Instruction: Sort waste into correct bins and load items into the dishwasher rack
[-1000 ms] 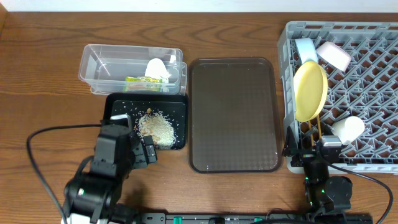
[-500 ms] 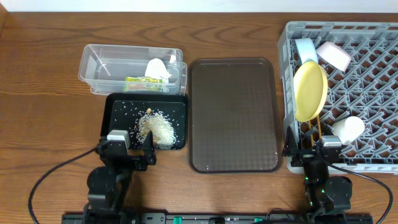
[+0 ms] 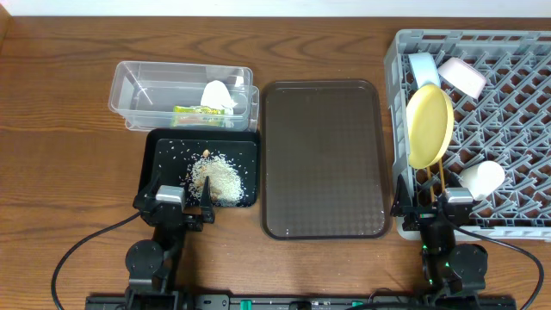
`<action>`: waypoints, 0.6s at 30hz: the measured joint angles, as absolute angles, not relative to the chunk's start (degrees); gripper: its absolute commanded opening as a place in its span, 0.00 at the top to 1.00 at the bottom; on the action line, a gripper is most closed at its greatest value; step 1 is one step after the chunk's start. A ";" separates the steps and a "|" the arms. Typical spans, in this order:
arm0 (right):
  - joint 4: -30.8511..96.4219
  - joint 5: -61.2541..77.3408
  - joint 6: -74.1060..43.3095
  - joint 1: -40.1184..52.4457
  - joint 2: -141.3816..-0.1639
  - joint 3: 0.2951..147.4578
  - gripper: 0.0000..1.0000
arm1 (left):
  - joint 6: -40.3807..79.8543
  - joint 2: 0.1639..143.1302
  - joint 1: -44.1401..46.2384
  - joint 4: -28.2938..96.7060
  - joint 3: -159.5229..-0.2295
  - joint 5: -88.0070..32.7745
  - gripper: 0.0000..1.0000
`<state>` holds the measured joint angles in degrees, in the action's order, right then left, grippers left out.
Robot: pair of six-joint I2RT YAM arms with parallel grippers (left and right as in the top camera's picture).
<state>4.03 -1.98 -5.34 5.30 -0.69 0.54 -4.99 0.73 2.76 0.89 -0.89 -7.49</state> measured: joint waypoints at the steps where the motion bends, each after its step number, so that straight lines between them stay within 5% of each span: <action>1: 4.01 -1.98 -5.34 5.30 -0.69 0.54 0.01 | -5.08 0.67 2.76 0.93 -0.91 -7.46 0.03; 18: 4.03 -1.98 -5.34 5.30 -0.69 0.54 0.01 | -6.07 0.62 2.76 1.06 -0.99 -7.35 0.03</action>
<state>4.03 -1.98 -5.34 5.30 -0.69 0.54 -6.07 0.62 2.76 1.06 -0.99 -7.35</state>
